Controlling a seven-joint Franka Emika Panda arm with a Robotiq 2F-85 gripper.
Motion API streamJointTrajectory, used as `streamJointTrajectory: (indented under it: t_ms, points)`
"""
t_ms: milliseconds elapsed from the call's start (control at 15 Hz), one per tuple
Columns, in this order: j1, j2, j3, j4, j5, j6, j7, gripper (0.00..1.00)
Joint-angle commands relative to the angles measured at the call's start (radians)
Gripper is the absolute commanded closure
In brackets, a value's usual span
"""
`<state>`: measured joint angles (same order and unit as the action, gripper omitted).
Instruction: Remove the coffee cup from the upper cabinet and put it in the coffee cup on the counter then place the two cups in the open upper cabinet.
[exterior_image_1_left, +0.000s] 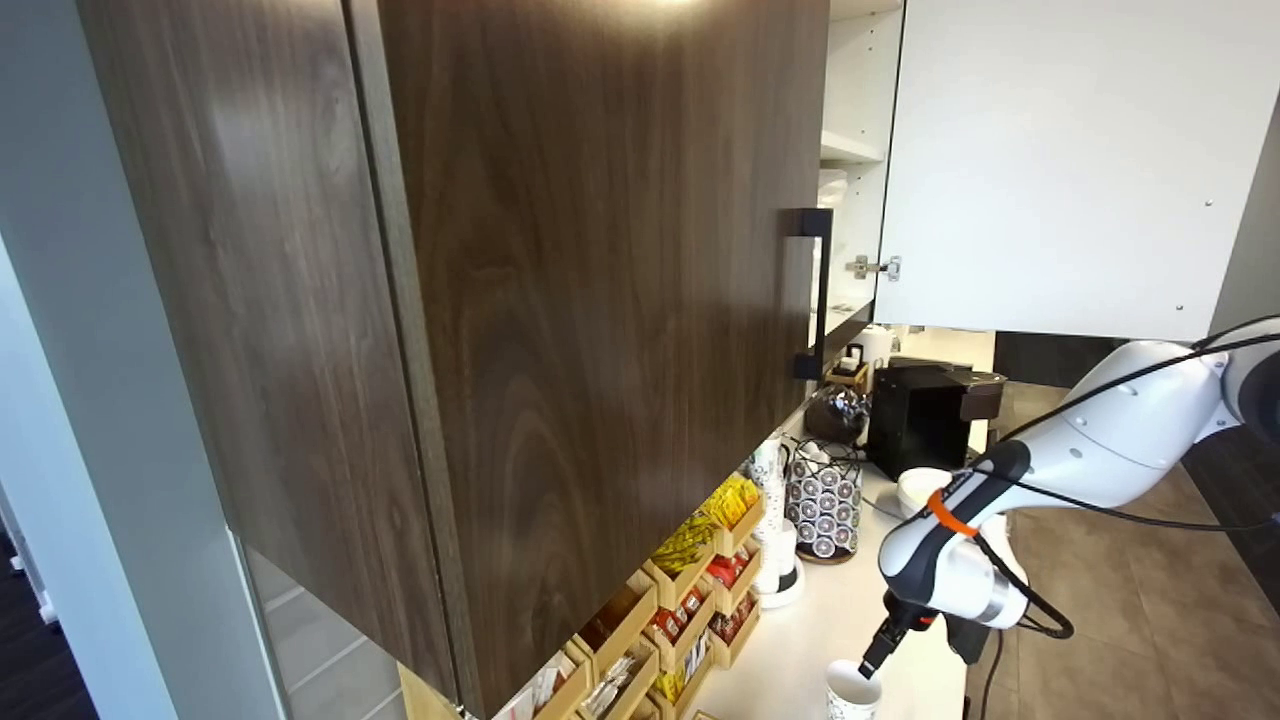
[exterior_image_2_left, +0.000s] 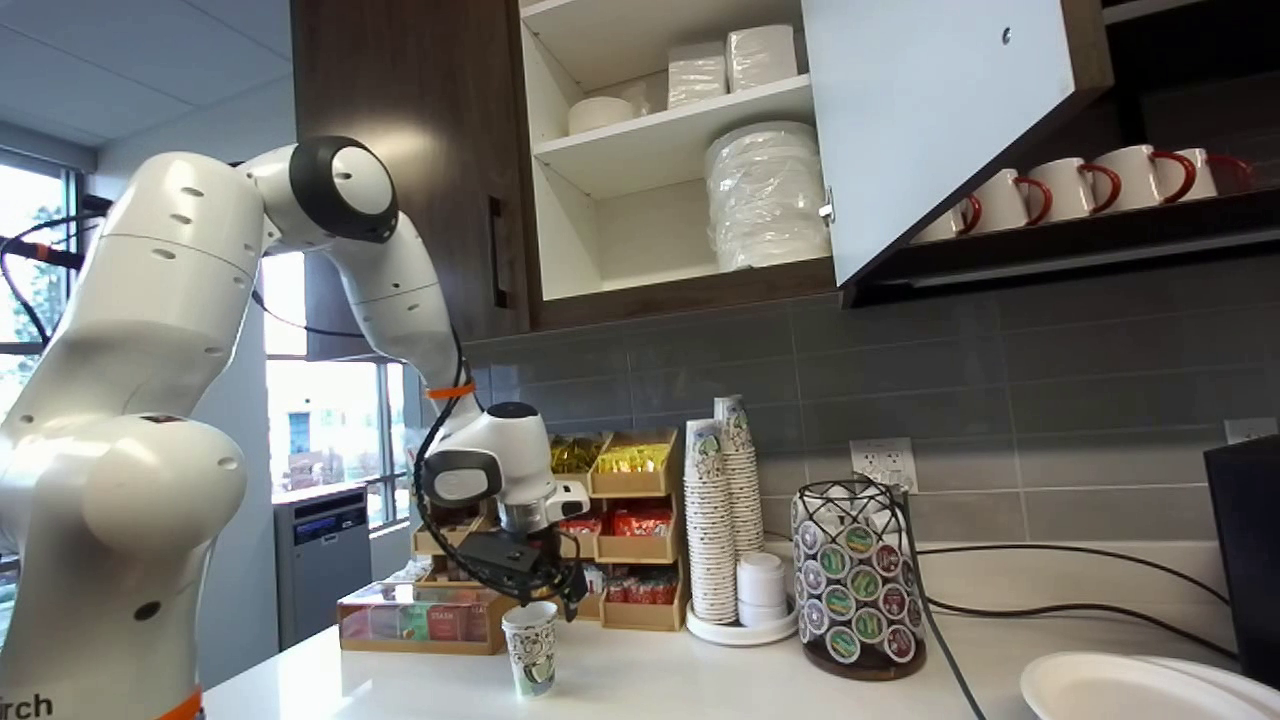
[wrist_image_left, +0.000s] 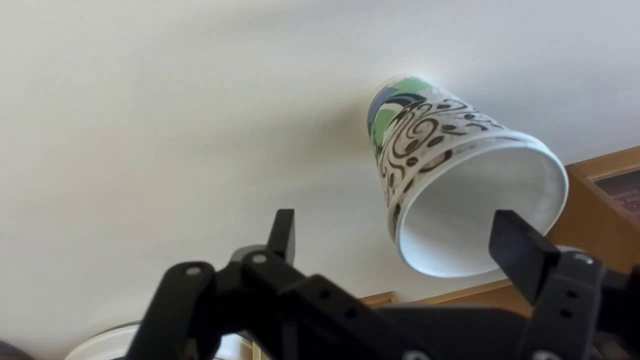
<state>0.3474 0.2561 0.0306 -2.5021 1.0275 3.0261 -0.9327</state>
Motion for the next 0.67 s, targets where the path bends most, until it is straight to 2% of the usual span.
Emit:
streamJointTrajectory:
  t_ms: [0,200,267,333,467,600]
  points:
    - [0.006,0.062,0.004,0.053,0.015,0.018,0.032,0.00]
    - [0.010,0.093,0.002,0.079,0.011,0.017,0.054,0.00]
    - [0.014,0.105,-0.002,0.084,0.004,0.018,0.065,0.05]
    - [0.017,0.113,-0.004,0.088,0.001,0.017,0.073,0.27]
    - [0.021,0.130,-0.010,0.091,-0.006,0.021,0.089,0.30]
    - [0.024,0.140,-0.015,0.093,-0.009,0.018,0.102,0.46]
